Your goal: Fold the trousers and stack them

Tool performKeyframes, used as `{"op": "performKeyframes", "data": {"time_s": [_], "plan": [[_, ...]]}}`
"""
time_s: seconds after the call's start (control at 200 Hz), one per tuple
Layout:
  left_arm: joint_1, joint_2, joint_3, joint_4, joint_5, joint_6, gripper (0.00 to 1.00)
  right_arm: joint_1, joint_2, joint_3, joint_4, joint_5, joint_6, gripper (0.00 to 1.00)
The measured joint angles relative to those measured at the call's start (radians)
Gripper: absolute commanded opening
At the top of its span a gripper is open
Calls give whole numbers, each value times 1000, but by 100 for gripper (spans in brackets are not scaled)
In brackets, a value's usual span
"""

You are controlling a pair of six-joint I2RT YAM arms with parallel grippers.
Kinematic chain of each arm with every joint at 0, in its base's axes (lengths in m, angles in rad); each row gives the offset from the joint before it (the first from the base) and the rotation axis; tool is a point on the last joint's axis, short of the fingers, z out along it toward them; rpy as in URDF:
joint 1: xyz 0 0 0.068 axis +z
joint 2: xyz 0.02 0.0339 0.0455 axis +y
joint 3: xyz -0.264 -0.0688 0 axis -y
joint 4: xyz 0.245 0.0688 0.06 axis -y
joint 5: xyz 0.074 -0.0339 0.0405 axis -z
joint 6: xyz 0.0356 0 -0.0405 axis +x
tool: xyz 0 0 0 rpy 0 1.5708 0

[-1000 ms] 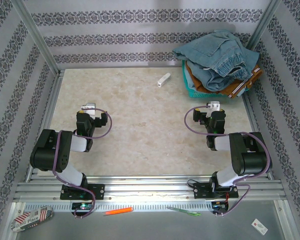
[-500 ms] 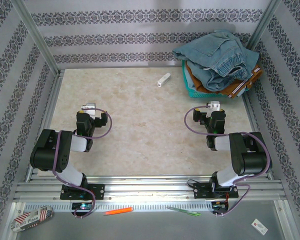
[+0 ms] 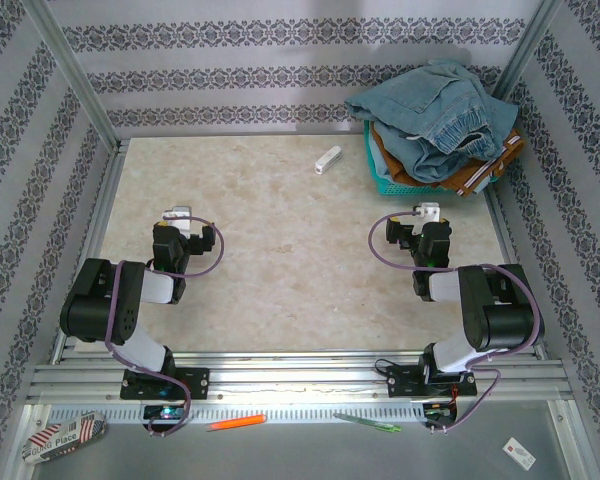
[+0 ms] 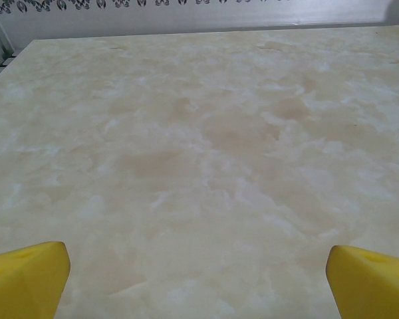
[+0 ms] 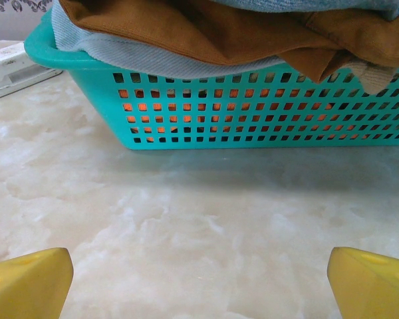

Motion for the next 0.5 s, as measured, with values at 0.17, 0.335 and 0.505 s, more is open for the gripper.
{"op": "performKeyframes", "data": {"time_s": [0.17, 0.335, 0.505], "plan": [[0, 0, 0, 0, 0, 0, 99, 0, 0, 0, 0, 0, 0, 98], [12, 0, 3, -13, 13, -1, 99, 0, 0, 0, 0, 0, 0, 98], [15, 0, 4, -14, 13, -1, 99, 0, 0, 0, -1, -1, 0, 98]]}}
